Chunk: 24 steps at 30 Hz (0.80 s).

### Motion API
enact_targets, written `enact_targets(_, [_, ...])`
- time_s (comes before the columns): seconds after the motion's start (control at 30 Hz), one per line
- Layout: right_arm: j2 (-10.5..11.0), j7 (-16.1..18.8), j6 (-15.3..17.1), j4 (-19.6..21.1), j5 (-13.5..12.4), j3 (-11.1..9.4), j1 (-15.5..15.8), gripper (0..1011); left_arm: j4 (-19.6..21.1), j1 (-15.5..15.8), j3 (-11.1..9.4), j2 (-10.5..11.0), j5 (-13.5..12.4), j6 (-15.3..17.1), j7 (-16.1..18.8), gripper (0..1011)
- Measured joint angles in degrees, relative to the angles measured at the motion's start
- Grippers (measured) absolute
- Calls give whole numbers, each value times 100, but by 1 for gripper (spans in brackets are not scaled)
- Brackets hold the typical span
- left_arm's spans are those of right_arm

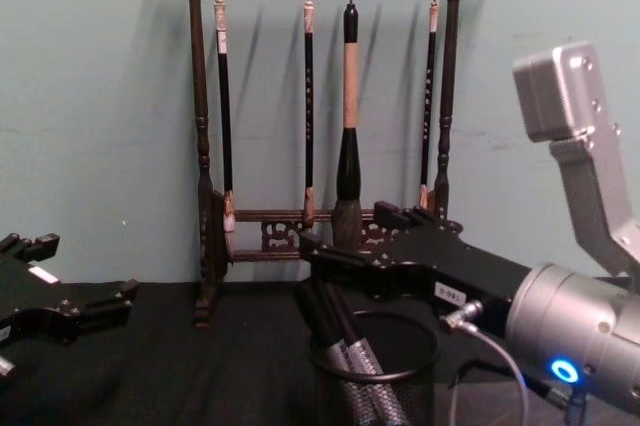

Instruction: Pick up the water-based marker from the table and place it into the pen holder.

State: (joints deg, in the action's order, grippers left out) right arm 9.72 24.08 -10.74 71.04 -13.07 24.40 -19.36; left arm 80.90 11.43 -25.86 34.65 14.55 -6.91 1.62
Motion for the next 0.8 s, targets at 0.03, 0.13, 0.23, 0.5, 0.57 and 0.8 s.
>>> enact_targets(0.03, [10,-5,9,22,-6,-11,13,1002,0,0,0,0,0,0,0,1009])
enact_targets(0.13, [53,-29,47,110,-27,-48,64,1002,0,0,0,0,0,0,0,1009])
enact_targets(0.23, [91,-51,75,196,-67,-95,127,1002,0,0,0,0,0,0,0,1009])
enact_targets(0.5, [156,-236,89,406,-141,-277,357,1002,0,0,0,0,0,0,0,1009])
enact_targets(0.57, [147,-334,79,443,-141,-337,418,1002,0,0,0,0,0,0,0,1009])
enact_targets(0.8, [98,-640,99,553,-59,-506,569,1002,0,0,0,0,0,0,0,1009])
